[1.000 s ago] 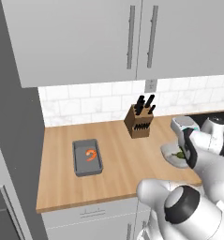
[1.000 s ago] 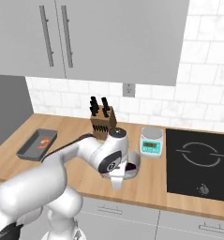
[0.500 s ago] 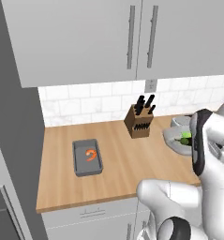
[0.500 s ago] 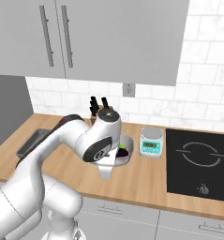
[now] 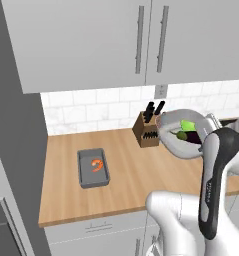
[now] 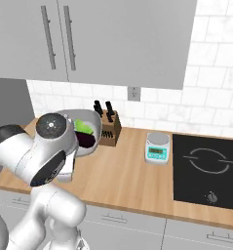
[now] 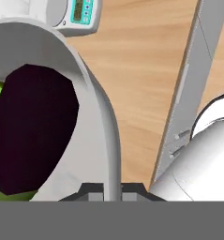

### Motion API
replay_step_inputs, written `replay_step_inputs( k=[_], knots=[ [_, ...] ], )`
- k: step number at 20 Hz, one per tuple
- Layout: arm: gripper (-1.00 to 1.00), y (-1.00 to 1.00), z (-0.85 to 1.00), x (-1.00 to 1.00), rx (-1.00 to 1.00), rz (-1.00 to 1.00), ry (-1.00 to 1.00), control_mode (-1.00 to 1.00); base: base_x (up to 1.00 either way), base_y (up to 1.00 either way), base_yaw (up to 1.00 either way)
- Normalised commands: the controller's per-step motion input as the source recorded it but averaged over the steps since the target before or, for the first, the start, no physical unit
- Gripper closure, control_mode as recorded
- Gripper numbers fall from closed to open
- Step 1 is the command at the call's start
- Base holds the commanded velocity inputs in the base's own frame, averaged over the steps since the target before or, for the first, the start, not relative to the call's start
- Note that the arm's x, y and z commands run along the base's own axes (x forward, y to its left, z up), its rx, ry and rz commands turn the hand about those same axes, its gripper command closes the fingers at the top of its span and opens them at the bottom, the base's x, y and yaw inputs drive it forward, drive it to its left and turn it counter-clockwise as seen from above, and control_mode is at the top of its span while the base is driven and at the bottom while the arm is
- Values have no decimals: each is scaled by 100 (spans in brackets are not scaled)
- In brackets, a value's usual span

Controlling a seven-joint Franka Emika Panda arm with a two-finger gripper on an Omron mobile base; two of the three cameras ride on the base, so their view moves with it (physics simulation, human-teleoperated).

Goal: Take the meat container that has the shrimp and place it on the second highest rack of the freezer. Then take the vegetable container that has the eggplant and lemon wedge and place it on the highest rack of the freezer.

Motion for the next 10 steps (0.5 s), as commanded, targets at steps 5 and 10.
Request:
replay_step_inputs(
  k=[5,10],
  knots=[
    [100,83,100,-34,0,14,-5,-100,0,0,0],
    [100,52,90,-62,0,14,0,-100,0,0,0]
  ],
)
